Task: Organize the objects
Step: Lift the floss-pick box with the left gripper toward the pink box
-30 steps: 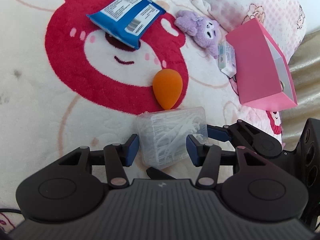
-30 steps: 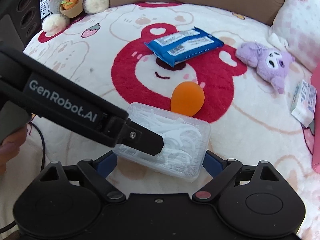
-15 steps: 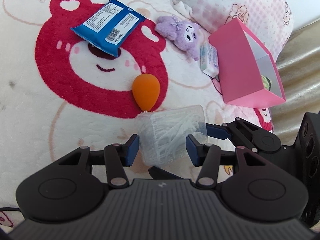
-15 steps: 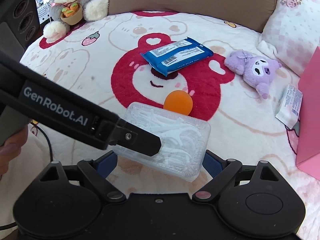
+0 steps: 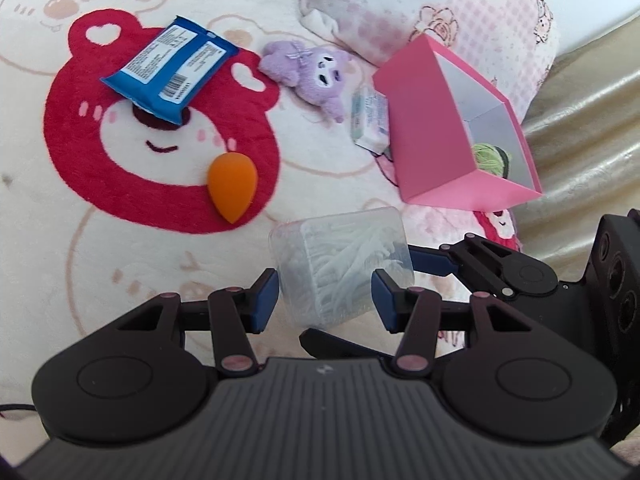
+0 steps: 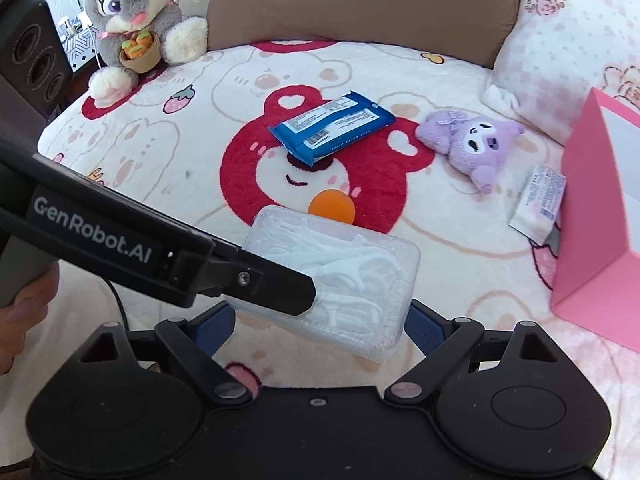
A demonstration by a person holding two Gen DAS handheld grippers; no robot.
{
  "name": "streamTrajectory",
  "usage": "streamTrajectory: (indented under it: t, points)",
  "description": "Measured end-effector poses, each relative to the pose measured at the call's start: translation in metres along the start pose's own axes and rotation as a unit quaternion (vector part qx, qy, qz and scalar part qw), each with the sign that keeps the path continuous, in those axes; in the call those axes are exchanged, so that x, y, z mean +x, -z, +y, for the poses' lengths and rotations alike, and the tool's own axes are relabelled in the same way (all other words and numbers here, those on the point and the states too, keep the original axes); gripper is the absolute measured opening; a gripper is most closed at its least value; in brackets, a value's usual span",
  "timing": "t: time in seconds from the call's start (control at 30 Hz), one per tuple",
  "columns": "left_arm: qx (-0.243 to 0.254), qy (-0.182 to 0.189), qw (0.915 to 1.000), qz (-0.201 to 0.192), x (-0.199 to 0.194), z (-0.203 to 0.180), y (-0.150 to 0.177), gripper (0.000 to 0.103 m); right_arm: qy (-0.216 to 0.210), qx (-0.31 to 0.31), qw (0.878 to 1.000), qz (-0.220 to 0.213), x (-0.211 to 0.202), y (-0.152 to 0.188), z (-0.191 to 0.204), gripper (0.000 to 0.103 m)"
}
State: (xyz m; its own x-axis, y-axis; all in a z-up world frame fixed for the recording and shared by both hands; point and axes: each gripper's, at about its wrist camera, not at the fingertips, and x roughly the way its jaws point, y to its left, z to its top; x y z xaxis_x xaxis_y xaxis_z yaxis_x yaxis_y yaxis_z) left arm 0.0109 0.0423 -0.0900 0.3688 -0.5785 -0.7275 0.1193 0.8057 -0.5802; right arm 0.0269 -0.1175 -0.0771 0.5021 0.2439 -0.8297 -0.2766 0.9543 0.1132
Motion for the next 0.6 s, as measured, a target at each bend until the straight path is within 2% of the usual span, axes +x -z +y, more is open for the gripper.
streamTrajectory:
  t: [0.17, 0.37, 0.6]
  points:
    - [0.037, -0.006, 0.9991, 0.019, -0.007, -0.019, -0.004, 0.047, -0.002, 0.003, 1.0, 0.003, -0.015, 0.001, -0.002, 0.094]
    - [0.063, -0.008, 0.9978, 0.02, -0.018, -0.038, -0.007, 0.048, -0.005, 0.005, 1.0, -0.011, -0.034, -0.002, -0.007, 0.093]
    - [0.077, -0.019, 0.9965, 0.026, -0.025, -0.058, -0.009, 0.048, -0.007, 0.015, 1.0, -0.014, -0.049, -0.002, -0.009, 0.093]
